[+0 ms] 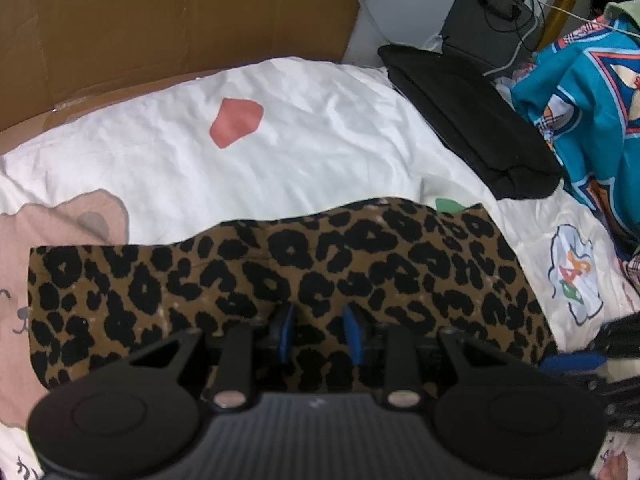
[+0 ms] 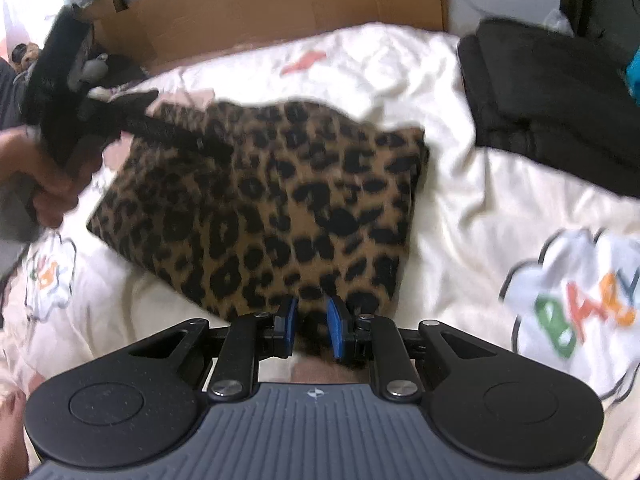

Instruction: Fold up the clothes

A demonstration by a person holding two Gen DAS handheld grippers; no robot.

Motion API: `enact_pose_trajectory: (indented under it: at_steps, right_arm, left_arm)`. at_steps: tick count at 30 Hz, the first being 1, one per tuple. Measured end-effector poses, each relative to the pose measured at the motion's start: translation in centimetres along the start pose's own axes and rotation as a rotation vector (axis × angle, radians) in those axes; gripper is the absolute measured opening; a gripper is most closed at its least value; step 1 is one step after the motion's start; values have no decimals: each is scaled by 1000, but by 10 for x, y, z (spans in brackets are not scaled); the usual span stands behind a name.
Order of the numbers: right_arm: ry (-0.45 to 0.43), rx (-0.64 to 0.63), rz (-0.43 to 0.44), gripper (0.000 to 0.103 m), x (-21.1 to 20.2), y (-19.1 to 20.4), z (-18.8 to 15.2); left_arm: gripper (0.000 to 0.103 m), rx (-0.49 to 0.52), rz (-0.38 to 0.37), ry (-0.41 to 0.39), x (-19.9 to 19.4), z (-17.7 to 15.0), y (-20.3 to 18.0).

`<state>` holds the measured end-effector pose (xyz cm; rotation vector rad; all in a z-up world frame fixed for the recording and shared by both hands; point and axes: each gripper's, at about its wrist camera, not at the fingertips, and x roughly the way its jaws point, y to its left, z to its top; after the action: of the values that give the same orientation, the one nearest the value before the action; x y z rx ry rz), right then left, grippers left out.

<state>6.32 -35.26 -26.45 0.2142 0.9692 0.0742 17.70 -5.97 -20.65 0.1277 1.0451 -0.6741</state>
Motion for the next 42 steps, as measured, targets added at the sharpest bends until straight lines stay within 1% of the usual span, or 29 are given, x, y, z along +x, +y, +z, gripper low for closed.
enact_pose_trajectory:
  at_steps: [2,3,6,9,15,19,23,25,27,28,29,32,36,38,42]
  right_arm:
    - [-38,-29,21,43,-3,5,13]
    - [-49,-40,31,45,-2,8,20]
    - [-59,-49,51,45,9,14,35]
    - [-53,-49,71,45,21,19,45]
    - [-46,-59,78,45,36,27,57]
    - [-58,-67,87,45,42,32,67]
    - [-64,-106,87,45,51,38,79]
    - [-54,-132,65,45,60,41,85]
    - [-22,-126,57,45,71,39,88]
    - [1,-113,60,45,77,36,88]
    - [6,-107,66,45,80,34,87]
    - [17,-93,76,47,85,30,86]
    - [27,-100,67,48,88,33,86]
    - [29,-103,64,48,89,34,85]
    - [30,-111,57,49,89,35,85]
  left_arm:
    - [31,-10,-8,-2,-1,-1,2]
    - [31,-16,-13,-2,-1,-1,3]
    - [31,-35,-26,-3,-1,-2,7]
    - [31,-28,-29,-6,-2,-2,7]
    - [31,-40,-57,-14,-3,-3,13]
    - [31,-37,-72,-20,-3,-3,15]
    - [31,-36,-97,-30,-3,-5,18]
    - [30,-36,-109,-35,-4,-6,20]
    - [30,-42,-116,-39,-7,-5,21]
    - [28,-52,-120,-50,-10,-6,22]
    - [27,-68,-124,-68,-15,-8,24]
    - [28,-84,-133,-101,-29,-20,27]
    - [28,-5,-124,-118,-51,-44,20]
    - [28,12,-127,-115,-59,-55,16]
    - [28,-28,-138,-108,-67,-77,18]
